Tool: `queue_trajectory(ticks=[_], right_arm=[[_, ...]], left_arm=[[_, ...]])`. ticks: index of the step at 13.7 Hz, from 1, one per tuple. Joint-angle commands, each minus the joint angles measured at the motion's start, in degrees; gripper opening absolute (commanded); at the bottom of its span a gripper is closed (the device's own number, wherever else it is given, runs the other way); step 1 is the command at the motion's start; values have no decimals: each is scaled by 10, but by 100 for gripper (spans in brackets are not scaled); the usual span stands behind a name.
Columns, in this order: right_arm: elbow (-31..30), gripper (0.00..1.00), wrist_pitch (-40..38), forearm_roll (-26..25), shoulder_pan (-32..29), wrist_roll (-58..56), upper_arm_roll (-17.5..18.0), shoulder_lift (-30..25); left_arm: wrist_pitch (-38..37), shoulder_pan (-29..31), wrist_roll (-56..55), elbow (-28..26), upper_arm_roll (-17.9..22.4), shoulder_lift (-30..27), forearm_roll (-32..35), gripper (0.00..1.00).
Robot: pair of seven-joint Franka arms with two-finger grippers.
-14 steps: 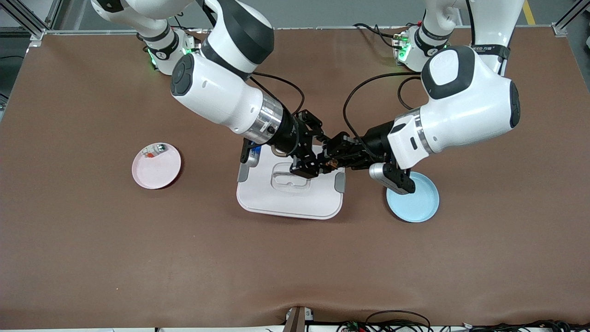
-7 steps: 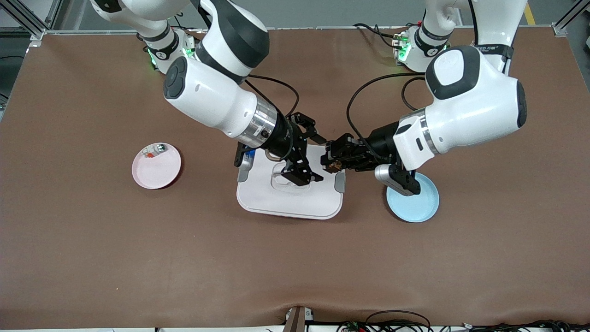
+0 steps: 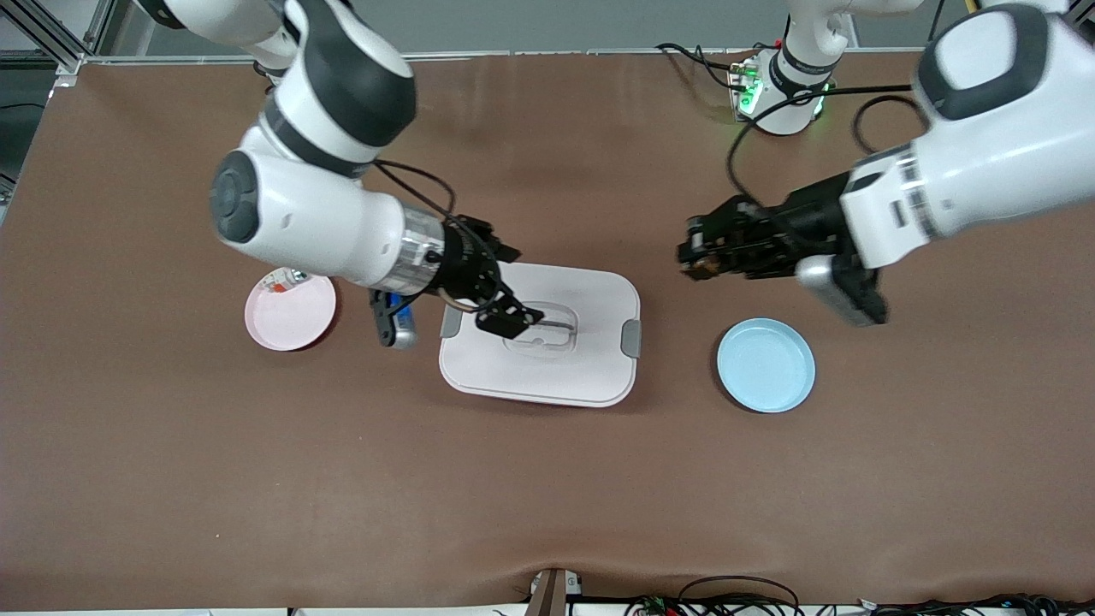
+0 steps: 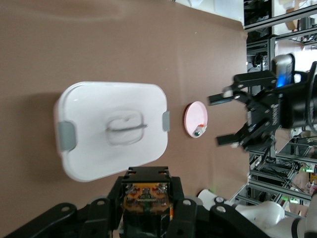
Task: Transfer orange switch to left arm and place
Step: 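Open the right gripper and withdraw it while the left gripper retracts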
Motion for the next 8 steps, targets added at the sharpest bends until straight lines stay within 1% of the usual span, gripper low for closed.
queue_trajectory(ticks=[1, 3, 5, 7, 8], right_arm=[[10, 100, -97, 4, -45, -164, 2, -13], [11, 100, -163, -11, -80, -265, 1, -19], [11, 100, -222, -59, -102, -374, 1, -27], [11, 100, -268, -137, -110, -486, 1, -32], [12, 100, -285, -187, -111, -543, 1, -36]], left_arm=[[-65, 48, 1, -7, 0, -33, 19, 0], [-74, 50, 6, -7, -1, -57, 85, 0], [-88, 50, 6, -6, -2, -75, 139, 0], [-104, 50, -1, -5, 0, -86, 167, 0], [-118, 50, -19, -4, 2, -88, 180, 0]])
